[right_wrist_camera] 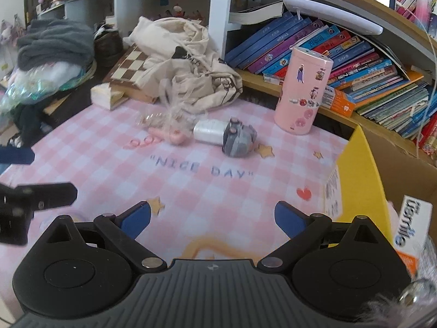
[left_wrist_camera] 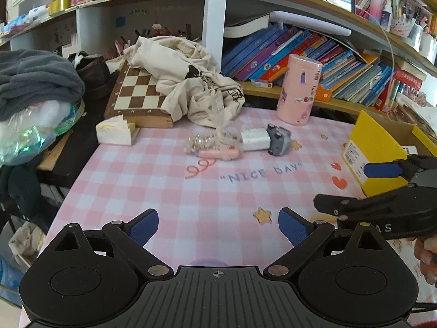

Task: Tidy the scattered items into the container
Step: 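Move both tools toward the grey toy car and clear pearl bag, then grasp the clear pearl bag with the left gripper while the right gripper grasps the grey toy car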

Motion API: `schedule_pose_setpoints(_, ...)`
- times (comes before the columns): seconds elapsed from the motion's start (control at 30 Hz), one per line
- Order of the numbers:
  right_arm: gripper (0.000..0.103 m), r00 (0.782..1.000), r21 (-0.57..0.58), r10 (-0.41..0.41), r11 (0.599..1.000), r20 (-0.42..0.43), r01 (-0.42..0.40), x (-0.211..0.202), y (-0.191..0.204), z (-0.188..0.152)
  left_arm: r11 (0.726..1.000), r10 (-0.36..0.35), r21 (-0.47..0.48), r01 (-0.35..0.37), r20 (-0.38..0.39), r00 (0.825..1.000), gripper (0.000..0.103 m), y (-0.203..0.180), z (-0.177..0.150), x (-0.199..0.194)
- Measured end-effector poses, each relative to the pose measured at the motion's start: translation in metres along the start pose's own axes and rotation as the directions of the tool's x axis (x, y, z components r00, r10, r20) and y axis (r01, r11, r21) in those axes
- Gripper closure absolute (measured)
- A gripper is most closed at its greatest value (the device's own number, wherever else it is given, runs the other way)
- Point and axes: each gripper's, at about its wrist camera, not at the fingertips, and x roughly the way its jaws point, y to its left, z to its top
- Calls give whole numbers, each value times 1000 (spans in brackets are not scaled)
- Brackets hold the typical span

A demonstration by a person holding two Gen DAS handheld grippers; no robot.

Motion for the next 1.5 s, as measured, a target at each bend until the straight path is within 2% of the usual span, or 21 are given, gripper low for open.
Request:
schedule_pose_setpoints(0.2, 5, 1000, 41, -9, 999, 8, 9, 34, -10, 26, 1000, 13, 10, -14, 21, 1000, 7, 9, 24, 26)
schedule_pose_setpoints(0.33, 12, 999, 67, -34, 997, 5, 33, 56, -19, 41, 1000, 1, 9, -1, 35, 999, 8, 15, 39, 47)
schedule_pose_setpoints(0.5, 14, 999, 106, -32, 994, -10, 33, 84, -30, 53, 1000, -20, 5, 20, 11, 1000, 9, 18, 52, 79)
schedule_pose_setpoints(0.7, 16, 999, 114, -36, 993, -34, 40, 115, -36, 63, 1000, 8, 26, -8, -7, 1000, 23, 21, 64, 114)
schedule_pose_setpoints(0.9, 30, 997, 153, -38, 987, -66, 48, 141, -44, 65, 998, 7, 58, -5, -29, 1000, 42, 19, 76, 146)
schedule_pose_setpoints(1.0, 34, 997, 176, -34, 983, -75, 47, 150, -47, 65, 997, 8, 80, -6, -35, 999, 46, 14, 79, 157)
schedule_pose_setpoints(1.17, 35, 996, 206, -33, 977, -85, 50, 159, -53, 64, 996, 21, 88, -19, -30, 999, 48, 9, 89, 174)
schedule_pose_setpoints(1.23, 37, 996, 214, -35, 975, -88, 54, 162, -55, 64, 993, 29, 116, -22, -55, 998, 58, 6, 90, 182)
schedule_pose_setpoints(1.37, 53, 996, 232, -17, 972, -93, 38, 166, -58, 63, 986, 38, 165, -27, -68, 997, 65, 1, 86, 192)
schedule_pose_setpoints(1.43, 64, 996, 238, 3, 971, -88, 18, 166, -58, 63, 986, 30, 165, -19, -69, 997, 80, 1, 86, 191)
schedule_pose_setpoints(1.5, 64, 996, 225, 0, 974, -88, 20, 163, -56, 64, 988, 25, 157, -13, -74, 997, 96, 2, 85, 190)
